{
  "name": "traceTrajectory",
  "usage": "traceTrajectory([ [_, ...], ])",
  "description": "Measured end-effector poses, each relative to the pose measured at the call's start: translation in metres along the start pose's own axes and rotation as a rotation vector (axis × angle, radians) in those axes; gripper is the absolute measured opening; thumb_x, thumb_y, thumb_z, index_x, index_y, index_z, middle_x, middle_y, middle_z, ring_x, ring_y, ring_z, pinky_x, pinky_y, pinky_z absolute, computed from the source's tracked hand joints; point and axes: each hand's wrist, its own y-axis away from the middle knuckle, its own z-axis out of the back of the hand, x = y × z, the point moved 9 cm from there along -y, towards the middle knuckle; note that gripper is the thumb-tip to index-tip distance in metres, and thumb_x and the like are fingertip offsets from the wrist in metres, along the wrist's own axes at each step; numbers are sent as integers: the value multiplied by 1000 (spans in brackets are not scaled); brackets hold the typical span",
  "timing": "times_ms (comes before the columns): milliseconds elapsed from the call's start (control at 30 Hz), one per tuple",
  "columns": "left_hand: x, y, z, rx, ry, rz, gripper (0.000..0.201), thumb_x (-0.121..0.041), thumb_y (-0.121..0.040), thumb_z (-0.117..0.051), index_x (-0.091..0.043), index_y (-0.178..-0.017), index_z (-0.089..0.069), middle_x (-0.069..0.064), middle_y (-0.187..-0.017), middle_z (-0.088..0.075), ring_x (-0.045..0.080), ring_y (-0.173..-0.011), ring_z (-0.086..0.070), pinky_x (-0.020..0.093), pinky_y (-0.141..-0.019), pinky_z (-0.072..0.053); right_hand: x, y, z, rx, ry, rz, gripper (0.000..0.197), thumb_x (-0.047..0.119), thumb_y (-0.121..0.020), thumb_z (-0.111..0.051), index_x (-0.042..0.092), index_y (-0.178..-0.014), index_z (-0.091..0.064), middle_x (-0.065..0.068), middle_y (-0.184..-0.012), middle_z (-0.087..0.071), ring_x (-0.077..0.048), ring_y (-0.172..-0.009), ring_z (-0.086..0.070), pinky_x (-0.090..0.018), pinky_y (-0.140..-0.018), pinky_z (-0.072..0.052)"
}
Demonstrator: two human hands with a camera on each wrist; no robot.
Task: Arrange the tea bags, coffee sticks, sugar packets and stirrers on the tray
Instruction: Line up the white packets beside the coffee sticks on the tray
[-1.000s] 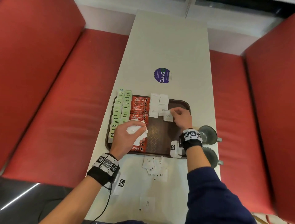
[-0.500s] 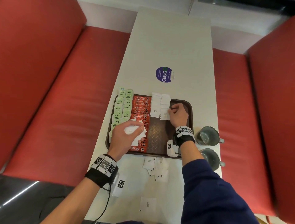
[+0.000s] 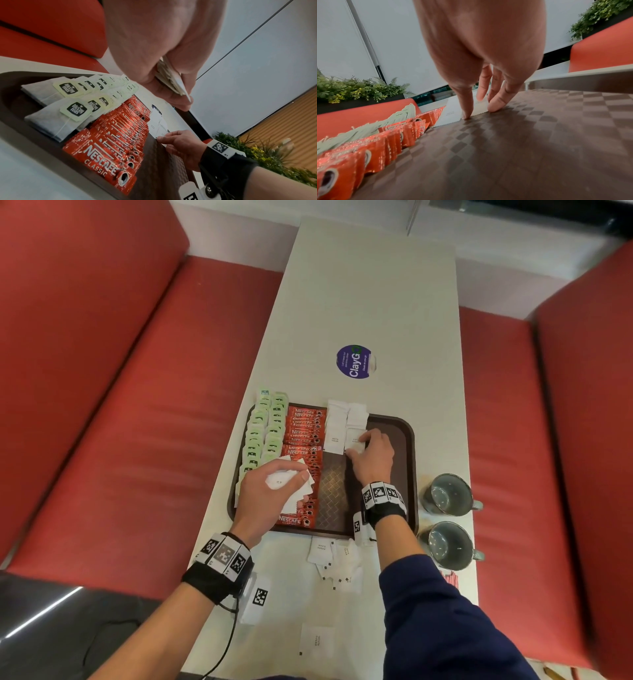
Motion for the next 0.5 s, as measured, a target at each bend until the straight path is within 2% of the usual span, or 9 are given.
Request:
traceTrajectory([
  [67,-3,1,-1,7,-1,9,12,-30,-94,-84,-31,-106,-83,-16,-120,-76,-5,-117,-63,8,-86,-45,1,0,1,9,22,-8,40,17,-87,-90,16,-115,-62,-7,-130,-61,-32,-125,-58,-45,-103,-53],
  [133,-6,3,-3,19,27,22,16,-23,-95,-84,-27,-110,-80,-11,-126,-72,-9,-112,-63,7,-78,-52,7,4,9,-19,25,-1,40,24,-90,-88,19,-119,-62,-7,-133,-60,-30,-126,-57,-43,-101,-52],
  [200,-7,6,-5,18,94,48,27,-15,-94,-84,-27,-116,-73,-5,-127,-69,-2,-107,-69,23,-72,-64,23,17,25,-55,-48,30,32,31,-95,-83,22,-119,-64,-4,-130,-64,-25,-120,-60,-40,-98,-51],
  [233,-8,7,-5,13,128,62,34,-12,-93,-85,-28,-119,-70,-4,-127,-68,4,-106,-73,35,-70,-68,32,26,32,-50,-124,50,26,35,-97,-80,23,-116,-67,1,-124,-68,-20,-112,-65,-38,-94,-53],
  [267,-9,9,-5,5,156,69,39,-9,-92,-85,-28,-121,-67,-4,-127,-69,8,-104,-75,43,-68,-69,43,37,39,-11,-214,66,21,40,-99,-78,25,-112,-69,6,-116,-72,-13,-104,-69,-36,-91,-55],
  [300,-12,11,-6,1,179,67,43,-6,-92,-85,-27,-124,-65,-4,-125,-69,10,-101,-77,44,-67,-69,53,51,42,54,-299,74,20,46,-100,-75,27,-108,-71,12,-109,-75,-8,-98,-72,-34,-88,-57],
  [367,-17,13,-7,-5,199,42,46,-3,-91,-84,-24,-127,-64,-4,-121,-71,9,-97,-78,36,-63,-67,71,81,46,206,-409,79,25,56,-102,-70,32,-105,-74,12,-99,-79,-8,-91,-76,-38,-87,-64],
  [433,-22,15,-8,2,220,14,47,-1,-90,-85,-22,-126,-64,-5,-116,-73,14,-94,-78,31,-62,-64,80,110,48,299,-469,81,27,57,-103,-69,30,-104,-76,7,-94,-80,-15,-86,-78,-45,-87,-66],
  [500,-26,18,-11,34,214,-27,47,-1,-89,-86,-21,-126,-65,-10,-115,-73,14,-99,-76,29,-68,-63,82,131,54,303,-505,83,21,51,-102,-73,31,-103,-78,5,-94,-79,-20,-87,-78,-49,-87,-67],
])
